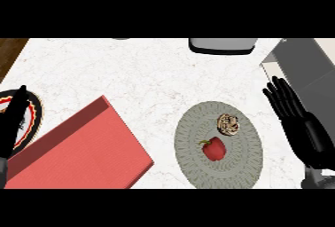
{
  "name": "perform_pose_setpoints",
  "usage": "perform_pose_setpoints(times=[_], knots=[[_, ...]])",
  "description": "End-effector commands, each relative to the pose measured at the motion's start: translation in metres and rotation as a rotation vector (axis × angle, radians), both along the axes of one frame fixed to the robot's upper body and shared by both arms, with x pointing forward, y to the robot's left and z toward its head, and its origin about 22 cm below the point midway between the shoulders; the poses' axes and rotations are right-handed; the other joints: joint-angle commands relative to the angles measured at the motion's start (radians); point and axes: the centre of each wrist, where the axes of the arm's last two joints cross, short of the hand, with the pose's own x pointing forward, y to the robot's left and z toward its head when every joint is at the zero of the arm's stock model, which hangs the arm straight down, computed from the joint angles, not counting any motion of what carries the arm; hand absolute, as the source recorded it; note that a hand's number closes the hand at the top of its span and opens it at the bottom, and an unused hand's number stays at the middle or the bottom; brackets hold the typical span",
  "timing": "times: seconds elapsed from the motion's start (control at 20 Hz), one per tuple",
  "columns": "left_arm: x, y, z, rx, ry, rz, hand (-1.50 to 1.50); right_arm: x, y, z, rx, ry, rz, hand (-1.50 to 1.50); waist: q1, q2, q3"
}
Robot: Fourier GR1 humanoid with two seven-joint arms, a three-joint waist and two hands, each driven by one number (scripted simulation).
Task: Pick the bell pepper from the placemat and place it in the tiered shelf
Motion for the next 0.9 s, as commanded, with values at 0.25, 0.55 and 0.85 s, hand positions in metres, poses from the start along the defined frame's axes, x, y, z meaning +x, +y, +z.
perform_pose_setpoints(times=[0.25,0.55,0.85], knots=[[-0.005,-0.019,-0.023,-0.201,0.009,-0.084,0.0,-0.013,0.126,0.008,-0.221,-0.358,0.195,1.5,0.031,-0.02,0.045],[-0.017,-0.017,-0.035,-0.283,0.047,-0.081,0.0,-0.041,0.122,-0.064,-0.407,-0.383,-0.354,-1.5,0.001,-0.018,0.048],[-0.015,-0.016,-0.037,-0.277,0.059,-0.071,0.0,-0.095,0.172,-0.089,-0.555,-0.34,-0.393,-1.5,-0.019,-0.019,0.046]])
